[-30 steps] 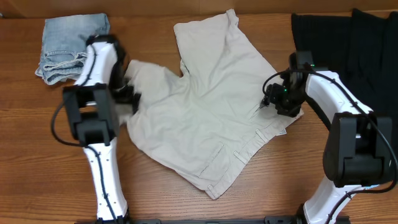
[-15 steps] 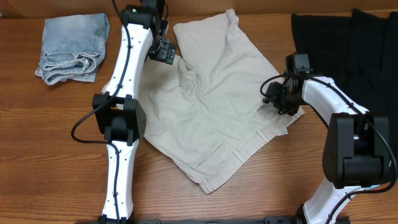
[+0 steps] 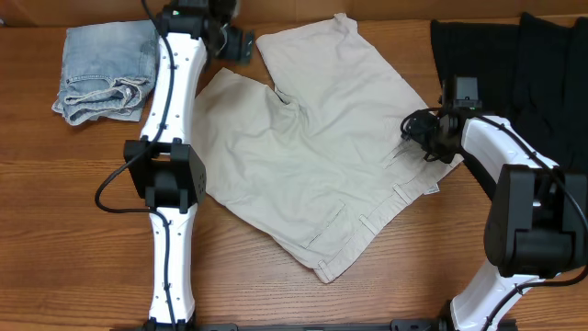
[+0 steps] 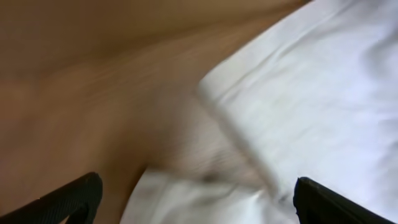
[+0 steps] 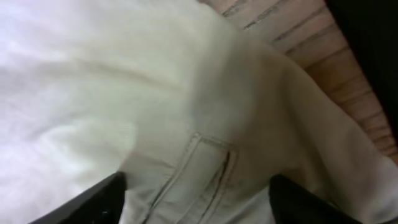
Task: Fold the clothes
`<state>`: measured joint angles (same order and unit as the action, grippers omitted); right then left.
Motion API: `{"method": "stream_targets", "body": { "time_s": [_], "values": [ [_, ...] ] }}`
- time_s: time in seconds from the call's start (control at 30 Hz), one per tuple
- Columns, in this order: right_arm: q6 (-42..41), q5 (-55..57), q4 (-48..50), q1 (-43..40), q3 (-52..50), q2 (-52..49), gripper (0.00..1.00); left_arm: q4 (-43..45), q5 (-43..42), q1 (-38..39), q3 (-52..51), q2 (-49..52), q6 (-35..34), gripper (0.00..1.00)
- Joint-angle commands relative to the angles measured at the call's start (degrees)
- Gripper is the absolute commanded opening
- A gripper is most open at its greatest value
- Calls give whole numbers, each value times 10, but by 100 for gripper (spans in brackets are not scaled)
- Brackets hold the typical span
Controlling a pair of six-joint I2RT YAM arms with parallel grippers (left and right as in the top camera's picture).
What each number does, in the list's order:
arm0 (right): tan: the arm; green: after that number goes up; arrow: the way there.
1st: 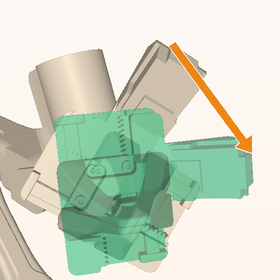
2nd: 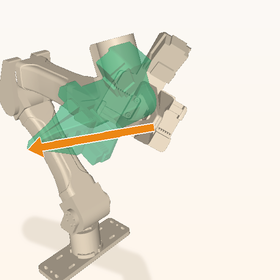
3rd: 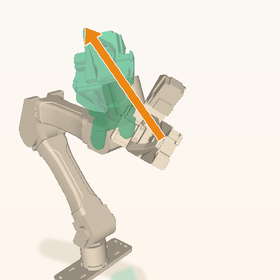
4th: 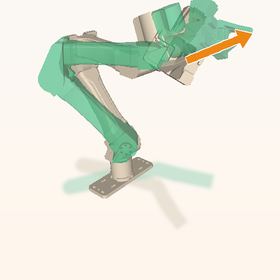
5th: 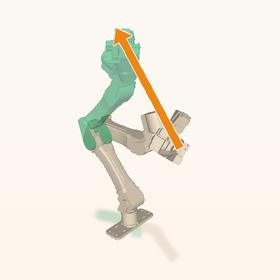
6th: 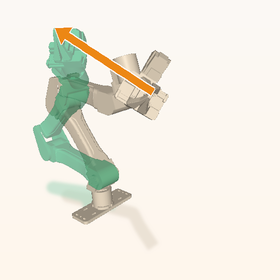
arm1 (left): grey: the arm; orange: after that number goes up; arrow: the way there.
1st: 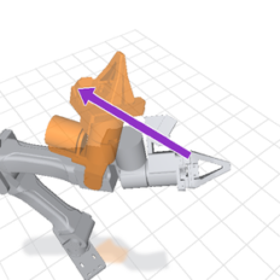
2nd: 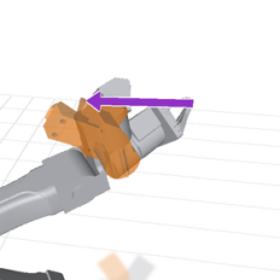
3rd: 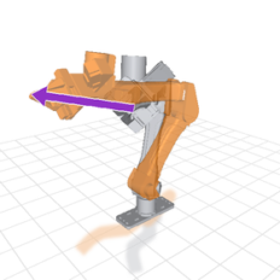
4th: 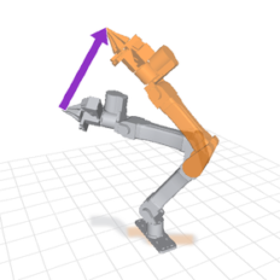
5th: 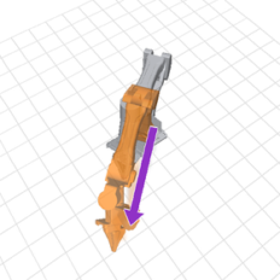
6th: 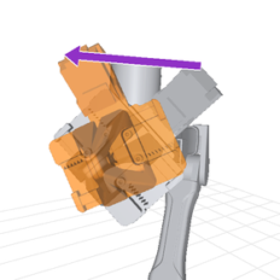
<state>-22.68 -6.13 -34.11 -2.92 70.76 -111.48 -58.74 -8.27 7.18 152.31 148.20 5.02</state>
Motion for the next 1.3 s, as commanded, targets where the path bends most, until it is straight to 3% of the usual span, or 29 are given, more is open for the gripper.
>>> {"method": "stream_targets", "body": {
  "time_s": [0.0,0.23,0.43,0.67,0.73,0.77,0.87,0.9,1.13,1.27],
  "values": [
    [6,-6,-17,7,-5,36,82,49,-72,30,14,25,18,100],
    [5,-3,-55,14,-3,99,87,100,0,60,14,76,-18,100],
    [5,1,-65,14,-3,102,87,109,57,64,14,109,-141,100],
    [5,1,-65,14,-3,102,87,136,57,64,13,131,-176,88],
    [5,1,-65,14,-3,102,86,141,57,64,13,132,-188,82],
    [5,1,-65,14,-3,102,86,143,57,64,13,133,-193,74],
    [5,1,-66,14,-3,102,86,144,56,64,13,136,-199,38],
    [5,1,-66,14,-3,102,86,145,57,64,13,137,-199,37],
    [5,1,-66,14,-3,102,86,146,52,64,8,153,-198,49],
    [5,1,-66,14,-3,102,86,144,49,64,7,156,-198,47]
  ]
}}
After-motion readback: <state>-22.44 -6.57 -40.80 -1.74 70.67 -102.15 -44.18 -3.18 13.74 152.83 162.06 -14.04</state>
